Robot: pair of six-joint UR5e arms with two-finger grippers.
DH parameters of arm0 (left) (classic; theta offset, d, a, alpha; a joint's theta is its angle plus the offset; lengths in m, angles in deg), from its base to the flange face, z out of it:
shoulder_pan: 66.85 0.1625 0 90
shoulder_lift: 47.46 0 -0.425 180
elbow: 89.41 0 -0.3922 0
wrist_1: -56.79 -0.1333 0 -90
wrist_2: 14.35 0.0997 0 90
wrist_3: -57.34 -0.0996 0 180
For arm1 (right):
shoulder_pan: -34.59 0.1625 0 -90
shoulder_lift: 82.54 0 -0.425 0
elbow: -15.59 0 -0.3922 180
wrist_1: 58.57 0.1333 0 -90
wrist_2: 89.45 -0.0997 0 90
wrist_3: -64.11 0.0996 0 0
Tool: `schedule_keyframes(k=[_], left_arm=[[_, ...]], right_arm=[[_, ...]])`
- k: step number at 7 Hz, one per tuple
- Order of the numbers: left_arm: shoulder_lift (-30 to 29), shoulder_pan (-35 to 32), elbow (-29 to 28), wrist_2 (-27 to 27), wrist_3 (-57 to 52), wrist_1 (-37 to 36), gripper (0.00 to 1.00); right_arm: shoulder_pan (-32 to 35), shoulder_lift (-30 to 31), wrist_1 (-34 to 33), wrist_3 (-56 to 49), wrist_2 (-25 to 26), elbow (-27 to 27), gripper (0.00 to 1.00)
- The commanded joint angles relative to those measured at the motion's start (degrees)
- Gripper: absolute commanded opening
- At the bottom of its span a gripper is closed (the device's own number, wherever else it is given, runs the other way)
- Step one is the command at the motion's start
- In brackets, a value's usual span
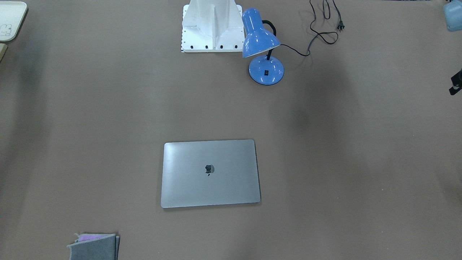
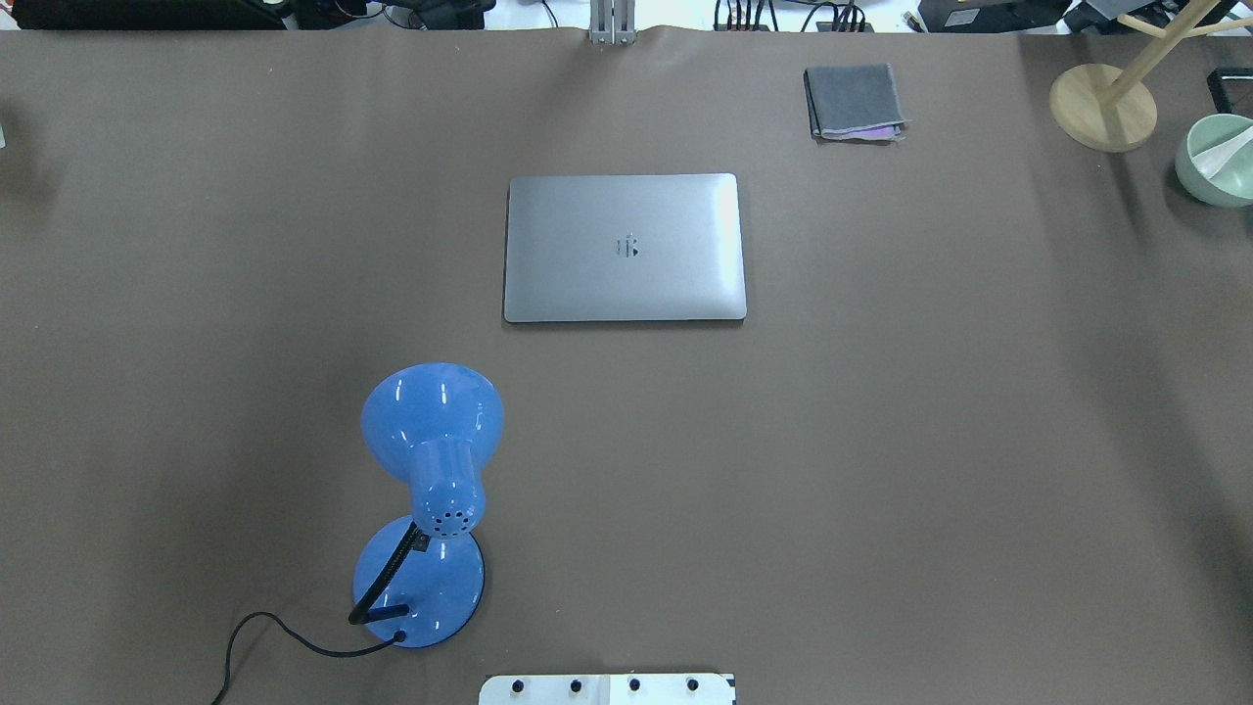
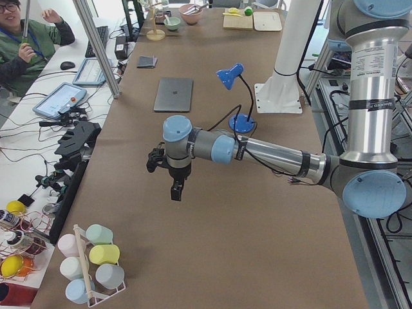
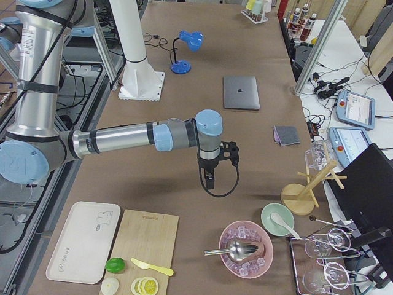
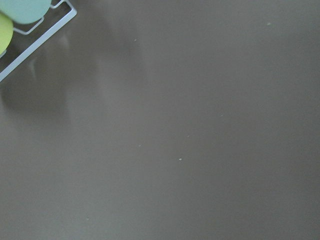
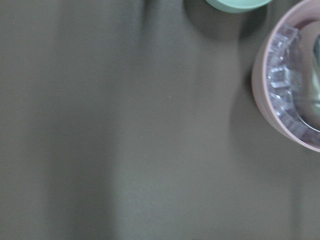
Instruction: Close laptop
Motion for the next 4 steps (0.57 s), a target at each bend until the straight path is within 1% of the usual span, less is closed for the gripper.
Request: schedule_keyframes(k=[1,2,3,4], left_arm=[[1.2,-2.6,-1.2,-0.2,-8.7,-0.9,0.98],[2.2,-3.4,-2.5,-0.3,-12.5,-1.5,0.98],[2.5,-3.1,-3.7,-0.4,-12.4,-2.0,0.98],[2.1,-3.6,-2.9,-1.2,-12.4,-3.5,0.98]], right_arm=[[3.8,-0.1,-9.8,-12.1,5.4,0.2,1.00],[4.1,0.6,-10.0,-12.1,4.7,-0.2,1.00],[4.1,0.7,-9.8,-12.1,4.1,0.3,1.00],[4.1,0.7,-9.7,-12.0,3.1,0.3,1.00]])
